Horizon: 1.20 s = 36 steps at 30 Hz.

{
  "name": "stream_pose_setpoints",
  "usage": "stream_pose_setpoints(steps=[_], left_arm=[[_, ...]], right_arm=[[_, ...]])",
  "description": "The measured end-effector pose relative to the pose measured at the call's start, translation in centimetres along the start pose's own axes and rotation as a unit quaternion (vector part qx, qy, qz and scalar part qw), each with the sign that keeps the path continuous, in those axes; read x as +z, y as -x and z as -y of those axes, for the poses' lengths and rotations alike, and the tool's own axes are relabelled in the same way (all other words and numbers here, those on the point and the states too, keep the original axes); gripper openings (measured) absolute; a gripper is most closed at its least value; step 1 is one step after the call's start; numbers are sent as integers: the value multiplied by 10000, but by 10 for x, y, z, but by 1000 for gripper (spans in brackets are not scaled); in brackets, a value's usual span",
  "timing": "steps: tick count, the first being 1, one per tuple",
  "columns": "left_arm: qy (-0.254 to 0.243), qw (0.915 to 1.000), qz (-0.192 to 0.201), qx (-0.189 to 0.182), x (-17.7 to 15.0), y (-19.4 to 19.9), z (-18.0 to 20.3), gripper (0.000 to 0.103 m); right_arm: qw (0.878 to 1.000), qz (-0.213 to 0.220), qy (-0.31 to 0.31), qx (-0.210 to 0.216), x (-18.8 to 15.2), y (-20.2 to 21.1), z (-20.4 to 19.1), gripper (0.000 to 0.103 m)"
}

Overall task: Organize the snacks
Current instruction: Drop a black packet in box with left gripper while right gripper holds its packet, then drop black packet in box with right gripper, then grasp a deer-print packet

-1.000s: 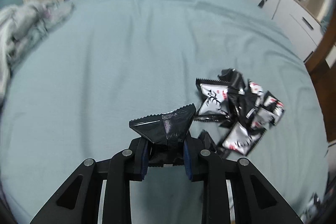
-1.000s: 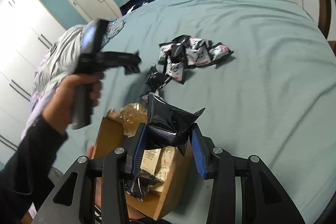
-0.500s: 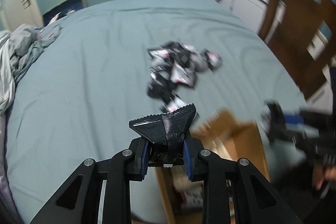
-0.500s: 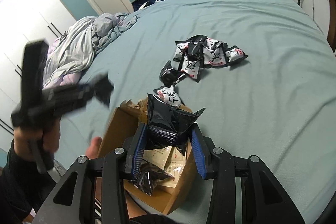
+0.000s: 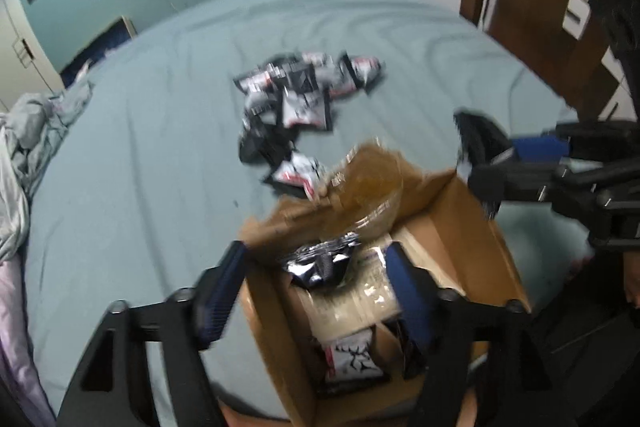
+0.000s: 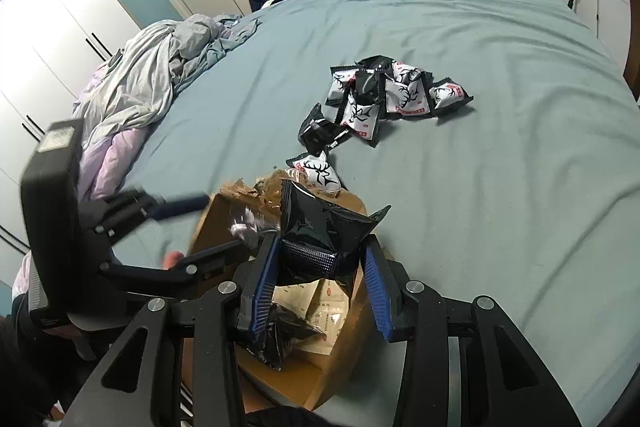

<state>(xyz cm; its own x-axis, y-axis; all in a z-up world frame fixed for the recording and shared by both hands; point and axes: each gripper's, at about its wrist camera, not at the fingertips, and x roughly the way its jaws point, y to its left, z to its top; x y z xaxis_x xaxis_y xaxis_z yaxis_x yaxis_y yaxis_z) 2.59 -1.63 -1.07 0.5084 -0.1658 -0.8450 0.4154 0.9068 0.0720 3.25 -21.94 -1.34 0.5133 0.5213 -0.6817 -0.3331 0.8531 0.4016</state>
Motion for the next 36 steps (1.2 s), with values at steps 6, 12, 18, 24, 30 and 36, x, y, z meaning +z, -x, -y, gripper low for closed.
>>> stream_pose_setpoints(steps=[6,12,18,24,30,36], left_arm=[[383,9987,-85,331,0,-4,-21,76],[957,9947,-76,355,-1,-4,-45,76],[994,9940,-37,461,-2,-2,-48,76],[857,9953,-35,454,-1,-2,-42,76],[777,9959,-56,458,0,-2,-38,76],[759,9960,-156,438,1,-6,-36,76]], right_arm=[[9998,-10,178,-83,-1,-3,-5,40],[9988,-41,485,-82,-5,0,-17,40],[9965,-336,697,300,-11,2,-28,42],[9934,-627,926,273,-13,0,-37,58],[9957,-374,844,-126,-4,7,-34,68],[9983,-124,395,-403,3,16,-16,72]])
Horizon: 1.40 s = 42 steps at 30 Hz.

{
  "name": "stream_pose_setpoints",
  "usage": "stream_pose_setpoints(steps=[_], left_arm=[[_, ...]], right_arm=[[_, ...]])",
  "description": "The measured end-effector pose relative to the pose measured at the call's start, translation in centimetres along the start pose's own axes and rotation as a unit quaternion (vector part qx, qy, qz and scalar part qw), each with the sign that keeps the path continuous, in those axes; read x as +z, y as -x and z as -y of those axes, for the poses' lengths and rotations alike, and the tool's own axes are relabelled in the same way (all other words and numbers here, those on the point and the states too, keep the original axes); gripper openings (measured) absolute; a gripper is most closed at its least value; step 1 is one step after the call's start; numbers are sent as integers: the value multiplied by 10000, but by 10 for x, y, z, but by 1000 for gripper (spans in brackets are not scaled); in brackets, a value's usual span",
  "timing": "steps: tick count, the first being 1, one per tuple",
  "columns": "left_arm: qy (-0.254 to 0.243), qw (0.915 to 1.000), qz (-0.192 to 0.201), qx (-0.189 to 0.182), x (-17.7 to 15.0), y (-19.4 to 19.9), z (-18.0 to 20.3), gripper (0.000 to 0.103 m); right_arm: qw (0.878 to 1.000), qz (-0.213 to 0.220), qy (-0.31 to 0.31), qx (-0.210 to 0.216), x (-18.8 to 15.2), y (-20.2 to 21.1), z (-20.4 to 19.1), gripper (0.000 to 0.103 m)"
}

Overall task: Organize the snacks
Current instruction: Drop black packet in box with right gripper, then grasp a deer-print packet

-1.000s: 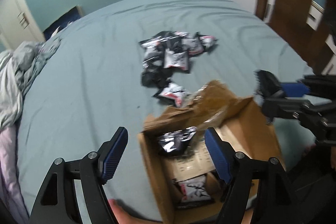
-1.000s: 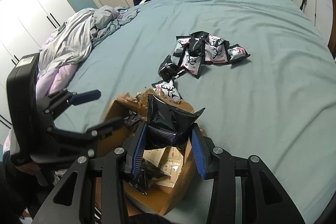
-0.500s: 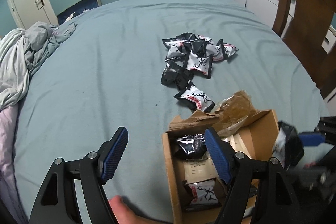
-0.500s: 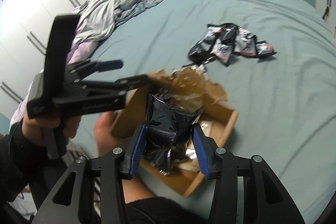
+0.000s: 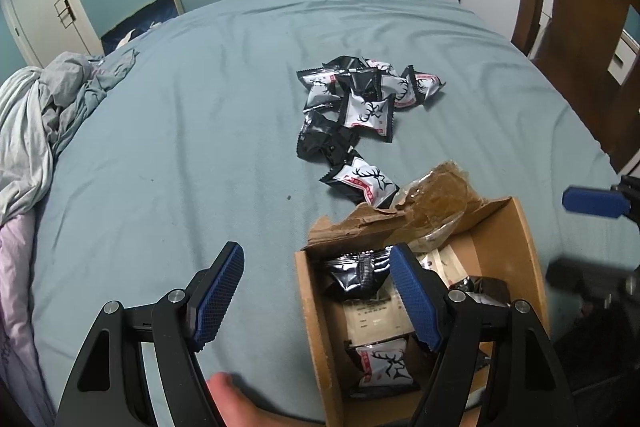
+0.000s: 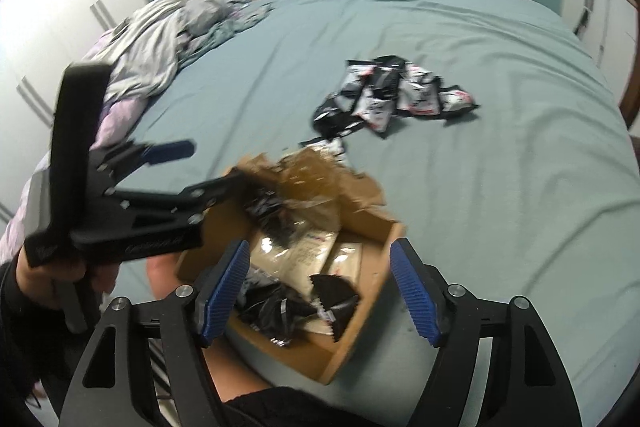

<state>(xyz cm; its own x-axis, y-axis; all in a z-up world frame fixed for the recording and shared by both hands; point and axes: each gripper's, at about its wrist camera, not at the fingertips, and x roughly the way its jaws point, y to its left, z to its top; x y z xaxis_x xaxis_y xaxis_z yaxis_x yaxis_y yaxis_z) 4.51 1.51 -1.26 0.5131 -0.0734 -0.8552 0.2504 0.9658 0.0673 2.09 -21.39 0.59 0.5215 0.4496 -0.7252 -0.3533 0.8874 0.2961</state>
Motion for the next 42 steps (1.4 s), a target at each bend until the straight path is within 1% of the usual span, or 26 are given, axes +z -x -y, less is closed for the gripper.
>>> stream_pose_setpoints(steps=[5,7,9,13,15,19,21,23,25,29,33,36,40,42], left_arm=[[57,10000,-61,-55,0,-1,-1,76],[89,9999,-56,-84,1,-1,-2,76],[132,9999,-13,-85,3,0,-3,76],[211,9998,1,-27,4,-2,-7,76],[287,9996,-31,-11,5,-4,-12,76],[485,9988,-118,-9,10,-11,-23,76],[573,9983,-115,-23,13,-14,-28,76],[633,9979,-114,-34,16,-16,-32,76],[702,9974,-129,-59,19,-19,-37,76],[880,9959,-189,-102,25,-29,-47,76],[1025,9942,-313,-102,27,-39,-56,76],[1037,9938,-398,-2,30,-48,-60,76],[1141,9924,-455,39,34,-55,-66,76],[1153,9922,-460,69,36,-59,-68,76]], right_arm=[[9985,78,-486,-217,6,4,24,72],[9977,84,-586,-341,8,3,26,72],[9976,59,-548,-408,6,8,21,72],[9969,151,-242,-735,23,21,32,72],[9958,157,-365,-822,30,25,45,72],[9930,-56,-1011,-610,36,13,72,72],[9900,-244,-1338,-379,40,-1,82,72],[9868,-520,-1533,-87,45,-19,86,72],[9850,-723,-1564,75,50,-34,86,72],[9875,-922,-1281,-7,68,-62,76,72],[9883,-1010,-1107,299,85,-88,68,72],[9876,-1158,-928,506,99,-111,59,72],[9854,-1480,-401,745,114,-144,27,72],[9833,-1661,-151,724,117,-163,14,72]])
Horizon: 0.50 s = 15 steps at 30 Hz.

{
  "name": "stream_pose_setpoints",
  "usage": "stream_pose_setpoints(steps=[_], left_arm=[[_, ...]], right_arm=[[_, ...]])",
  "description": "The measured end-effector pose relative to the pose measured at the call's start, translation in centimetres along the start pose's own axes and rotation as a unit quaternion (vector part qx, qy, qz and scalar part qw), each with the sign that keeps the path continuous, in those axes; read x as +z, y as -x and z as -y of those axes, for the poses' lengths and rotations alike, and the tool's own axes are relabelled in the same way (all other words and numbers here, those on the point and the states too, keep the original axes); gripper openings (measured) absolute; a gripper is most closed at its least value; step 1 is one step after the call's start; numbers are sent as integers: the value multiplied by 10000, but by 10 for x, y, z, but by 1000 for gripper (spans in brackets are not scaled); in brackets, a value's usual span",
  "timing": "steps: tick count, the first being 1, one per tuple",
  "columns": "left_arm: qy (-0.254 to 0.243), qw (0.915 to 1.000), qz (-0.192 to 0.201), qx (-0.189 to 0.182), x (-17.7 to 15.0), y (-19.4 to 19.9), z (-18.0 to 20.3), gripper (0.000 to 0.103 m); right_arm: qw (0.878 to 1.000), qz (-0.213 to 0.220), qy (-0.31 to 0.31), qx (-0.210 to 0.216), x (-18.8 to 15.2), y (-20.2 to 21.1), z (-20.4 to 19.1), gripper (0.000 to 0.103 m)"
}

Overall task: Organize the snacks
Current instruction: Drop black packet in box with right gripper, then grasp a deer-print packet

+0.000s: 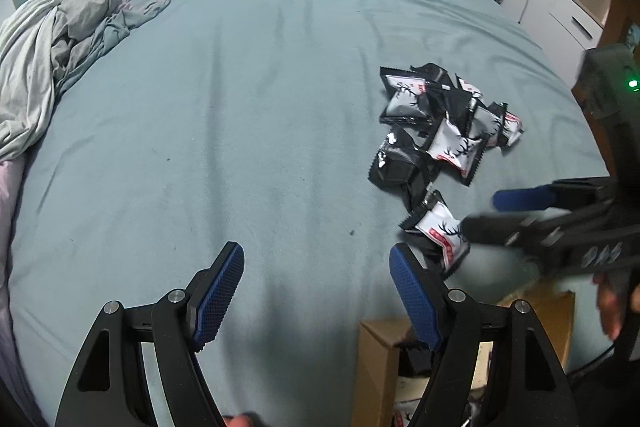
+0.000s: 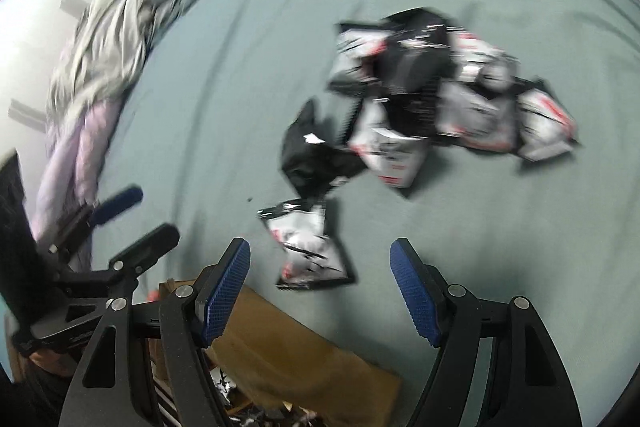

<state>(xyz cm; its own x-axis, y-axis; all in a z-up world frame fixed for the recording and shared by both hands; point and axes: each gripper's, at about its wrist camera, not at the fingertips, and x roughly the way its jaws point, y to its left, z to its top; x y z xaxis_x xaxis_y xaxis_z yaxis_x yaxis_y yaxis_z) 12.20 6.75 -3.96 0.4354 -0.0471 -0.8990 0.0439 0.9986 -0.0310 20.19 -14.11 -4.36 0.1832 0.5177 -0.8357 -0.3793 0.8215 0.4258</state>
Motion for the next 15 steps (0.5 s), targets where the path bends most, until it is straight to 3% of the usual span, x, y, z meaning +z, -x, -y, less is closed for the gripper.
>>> stream_pose_setpoints(steps=[6,8,9,12,15], left_arm=[[40,10000,49,36,10,-16,-5,76],[87,10000,40,-1,17,-26,-10,76],[121,9999,29,9,20,-31,-14,76],[258,9996,-87,-52,28,-44,-23,76],[249,9993,-98,-243,36,-50,-23,76]], right_arm=[[9972,-491,377,-417,18,-48,-17,70],[9956,-706,412,-458,19,-59,-16,43],[9950,-741,431,-515,19,-60,-16,37],[9958,-593,520,-473,15,-55,-15,30],[9993,-131,205,-281,13,-29,0,29]])
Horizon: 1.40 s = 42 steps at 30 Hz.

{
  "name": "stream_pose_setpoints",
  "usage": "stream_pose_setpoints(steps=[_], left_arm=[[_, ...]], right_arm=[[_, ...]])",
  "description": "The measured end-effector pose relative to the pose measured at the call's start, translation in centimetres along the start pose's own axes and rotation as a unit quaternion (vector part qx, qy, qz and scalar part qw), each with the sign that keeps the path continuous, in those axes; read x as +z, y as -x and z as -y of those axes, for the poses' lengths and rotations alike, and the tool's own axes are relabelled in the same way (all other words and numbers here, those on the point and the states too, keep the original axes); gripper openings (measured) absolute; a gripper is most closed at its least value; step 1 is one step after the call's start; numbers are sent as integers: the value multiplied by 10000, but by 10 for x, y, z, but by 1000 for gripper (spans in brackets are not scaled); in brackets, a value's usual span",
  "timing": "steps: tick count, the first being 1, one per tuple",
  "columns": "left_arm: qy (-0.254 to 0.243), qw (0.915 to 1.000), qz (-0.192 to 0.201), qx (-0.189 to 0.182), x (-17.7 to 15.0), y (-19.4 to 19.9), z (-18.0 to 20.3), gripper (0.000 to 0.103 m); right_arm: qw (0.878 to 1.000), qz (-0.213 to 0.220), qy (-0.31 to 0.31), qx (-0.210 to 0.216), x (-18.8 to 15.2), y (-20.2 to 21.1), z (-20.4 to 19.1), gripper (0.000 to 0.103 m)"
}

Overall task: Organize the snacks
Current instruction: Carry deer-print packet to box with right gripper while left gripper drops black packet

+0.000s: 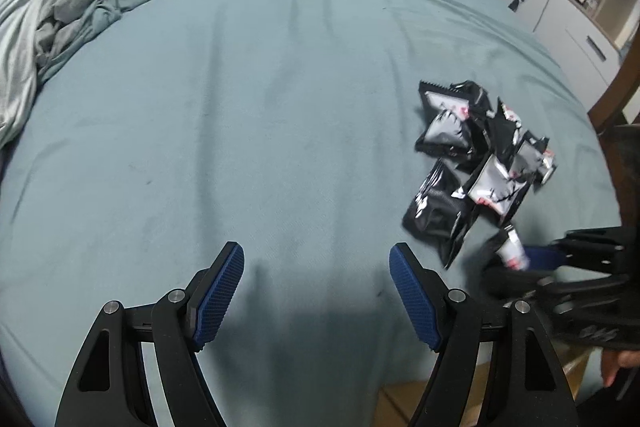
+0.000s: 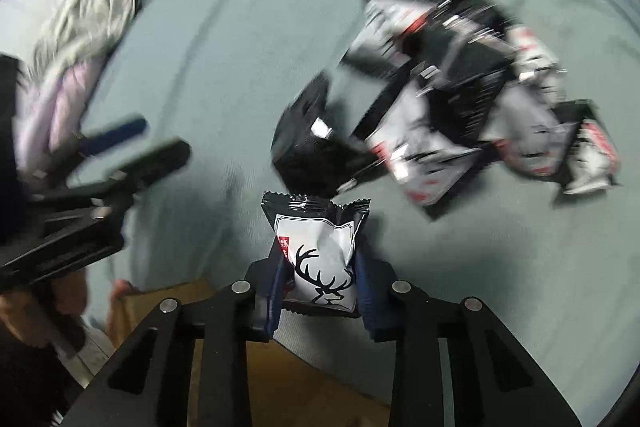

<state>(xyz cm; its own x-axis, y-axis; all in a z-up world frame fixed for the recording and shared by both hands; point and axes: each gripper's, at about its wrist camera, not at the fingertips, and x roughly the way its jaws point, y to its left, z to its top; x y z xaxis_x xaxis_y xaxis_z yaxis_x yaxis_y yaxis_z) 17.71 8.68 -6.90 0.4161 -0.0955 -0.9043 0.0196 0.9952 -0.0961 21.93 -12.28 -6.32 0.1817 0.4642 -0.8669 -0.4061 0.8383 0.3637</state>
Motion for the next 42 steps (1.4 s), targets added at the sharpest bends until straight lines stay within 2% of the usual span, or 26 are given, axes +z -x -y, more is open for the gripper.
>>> stream_pose_setpoints(steps=[4,6,8,12,15,17,18,20,21,22,23,24,26,28,30,31,34,39,42], left_arm=[[-671,9971,228,-275,12,1,25,76],[-927,9941,210,-524,15,-2,36,80],[-1259,9891,152,-746,17,-8,51,80],[-1976,9778,7,-702,18,-22,81,81],[-1949,9763,-279,-895,21,-38,86,84],[-1828,9781,-451,-890,24,-50,86,84],[-1806,9786,-519,-836,26,-56,86,83],[-1818,9787,-595,-747,26,-64,87,75],[-1867,9789,-527,-635,25,-65,88,64],[-1927,9788,-448,-521,24,-63,89,47],[-1938,9790,-416,-469,25,-61,88,45],[-1893,9798,-427,-481,24,-58,87,36],[-1570,9849,-397,-617,23,-48,79,35],[-1346,9876,-81,-804,18,-28,71,34],[-1343,9874,212,-810,14,-7,67,34],[-1394,9864,420,-762,10,9,66,34],[-1452,9834,724,-813,-4,49,65,34],[-1821,9740,961,-944,-36,93,82,35],[-2058,9688,933,-1021,-61,110,88,35]], right_arm=[[9982,518,-267,162,-9,42,13,29],[9965,689,-361,309,-21,68,16,29],[9949,924,-302,272,-32,98,13,29],[9870,1524,-378,354,-72,154,22,29],[9736,2038,-597,839,-113,170,32,30],[9688,2056,-716,1182,-146,166,42,30],[9684,2026,-804,1216,-162,164,50,30],[9687,1940,-1073,1119,-191,153,56,30],[9684,1877,-1233,1084,-202,148,58,30],[9679,1831,-1356,1057,-208,144,60,30],[9677,1807,-1399,1062,-208,143,58,31],[9682,1785,-1393,1062,-206,141,55,31],[9702,1769,-1363,937,-197,137,53,31],[9727,1671,-1378,836,-191,129,51,31],[9763,1529,-1374,683,-181,121,43,31],[9783,1467,-1334,597,-179,119,40,31],[9825,1429,-1120,424,-172,120,23,31],[9821,1619,-848,445,-172,127,4,31],[9818,1603,-847,572,-175,127,3,31]])
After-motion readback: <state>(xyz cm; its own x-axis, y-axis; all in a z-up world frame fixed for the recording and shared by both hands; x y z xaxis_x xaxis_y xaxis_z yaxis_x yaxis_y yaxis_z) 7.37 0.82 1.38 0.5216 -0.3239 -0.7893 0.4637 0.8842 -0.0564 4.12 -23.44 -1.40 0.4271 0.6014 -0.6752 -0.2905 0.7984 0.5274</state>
